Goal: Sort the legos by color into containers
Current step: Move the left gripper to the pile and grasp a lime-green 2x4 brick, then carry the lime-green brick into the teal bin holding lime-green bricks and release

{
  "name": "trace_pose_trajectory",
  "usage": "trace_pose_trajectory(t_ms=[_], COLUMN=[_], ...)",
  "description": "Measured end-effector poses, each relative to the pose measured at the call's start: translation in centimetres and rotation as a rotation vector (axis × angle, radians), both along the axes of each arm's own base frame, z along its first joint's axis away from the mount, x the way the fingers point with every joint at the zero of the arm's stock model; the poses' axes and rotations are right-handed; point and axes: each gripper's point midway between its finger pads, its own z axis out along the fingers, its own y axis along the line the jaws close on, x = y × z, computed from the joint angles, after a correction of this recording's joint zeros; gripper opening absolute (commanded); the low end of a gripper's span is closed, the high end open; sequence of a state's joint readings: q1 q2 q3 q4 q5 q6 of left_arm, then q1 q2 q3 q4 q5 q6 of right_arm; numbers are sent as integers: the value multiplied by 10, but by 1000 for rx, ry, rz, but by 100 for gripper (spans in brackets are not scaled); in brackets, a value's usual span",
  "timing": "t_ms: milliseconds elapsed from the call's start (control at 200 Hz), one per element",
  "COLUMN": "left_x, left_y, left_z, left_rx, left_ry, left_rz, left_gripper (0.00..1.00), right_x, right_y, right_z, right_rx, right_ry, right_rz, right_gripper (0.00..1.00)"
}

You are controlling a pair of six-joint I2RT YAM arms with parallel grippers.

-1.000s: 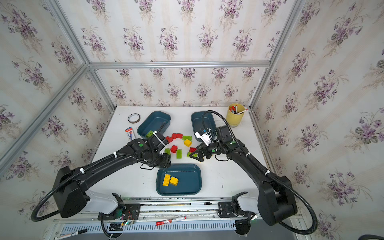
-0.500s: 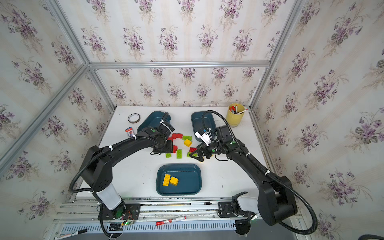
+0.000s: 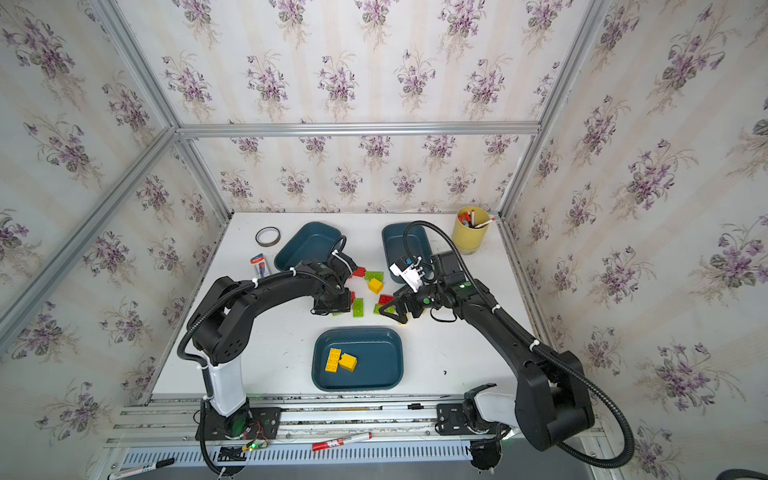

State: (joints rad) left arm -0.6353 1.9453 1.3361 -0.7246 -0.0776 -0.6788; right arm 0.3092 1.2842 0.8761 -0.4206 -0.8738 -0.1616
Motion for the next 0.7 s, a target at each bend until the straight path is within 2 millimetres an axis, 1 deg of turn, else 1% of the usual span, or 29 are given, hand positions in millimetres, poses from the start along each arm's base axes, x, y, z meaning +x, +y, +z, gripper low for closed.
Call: trace_pose_trajectory(t_ms=[160, 180, 390, 440, 495, 590, 700], left_x=[8, 9, 16, 16, 17, 17, 18], left_y=[-2, -2, 0, 1, 1, 2, 0], left_z=[-6, -6, -10, -10, -8, 0, 25], left_rx=[13, 14, 34, 34, 30, 20, -8], left_ry=[-11, -14, -39, -41, -46, -61, -106], left_rz=[13, 15, 23, 22, 20, 5, -13], left_gripper=[56, 51, 34, 32, 32, 32, 32], right_x=[0, 0, 0, 0, 0, 0, 0], right_y=[0, 0, 0, 0, 0, 0, 0], right_z=[0, 0, 0, 0, 0, 0, 0], right_rx=[-1, -1, -1, -1, -1, -1, 0], right_ry=[-2, -3, -2, -2, -2, -1, -2], right_rz=[2, 2, 2, 2, 2, 2, 1], right_gripper=[100, 100, 100, 100, 100, 100, 100])
